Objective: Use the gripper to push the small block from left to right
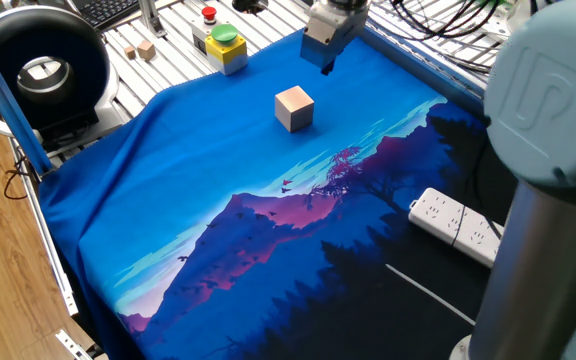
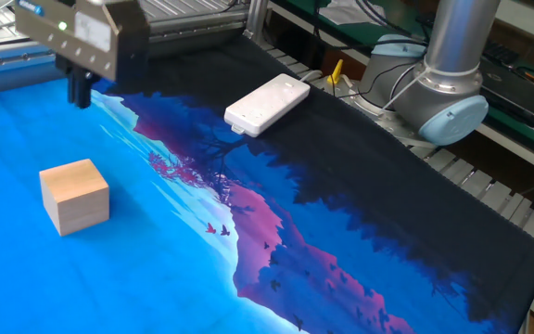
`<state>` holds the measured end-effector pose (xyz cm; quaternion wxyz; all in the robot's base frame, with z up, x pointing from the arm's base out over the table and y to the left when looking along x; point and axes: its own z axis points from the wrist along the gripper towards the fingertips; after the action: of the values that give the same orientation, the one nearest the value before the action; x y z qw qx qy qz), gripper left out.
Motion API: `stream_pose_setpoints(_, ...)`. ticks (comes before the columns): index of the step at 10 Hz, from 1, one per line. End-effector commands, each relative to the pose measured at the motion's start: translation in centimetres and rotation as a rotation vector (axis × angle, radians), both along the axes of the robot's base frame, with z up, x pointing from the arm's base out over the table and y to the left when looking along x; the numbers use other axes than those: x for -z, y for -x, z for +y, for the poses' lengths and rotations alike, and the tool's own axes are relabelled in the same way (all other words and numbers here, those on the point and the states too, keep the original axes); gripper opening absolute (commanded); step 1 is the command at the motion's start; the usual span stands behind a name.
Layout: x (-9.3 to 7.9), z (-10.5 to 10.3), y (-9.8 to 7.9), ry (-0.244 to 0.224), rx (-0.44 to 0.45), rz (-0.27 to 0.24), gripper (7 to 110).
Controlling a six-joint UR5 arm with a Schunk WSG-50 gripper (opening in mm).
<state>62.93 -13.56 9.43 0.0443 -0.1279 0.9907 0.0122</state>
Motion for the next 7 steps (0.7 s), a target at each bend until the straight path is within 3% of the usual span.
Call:
stream_pose_setpoints(1, 3.1, -0.7, -1.5, -0.012, -0.013, -0.045, 7)
stream_pose_setpoints(3, 4.5, -1.1, -2.0, -0.012, -0.014, -0.06, 7)
stream_pose_setpoints(7, 4.8, -0.9, -2.4, -0.01, -0.016, -0.064, 7)
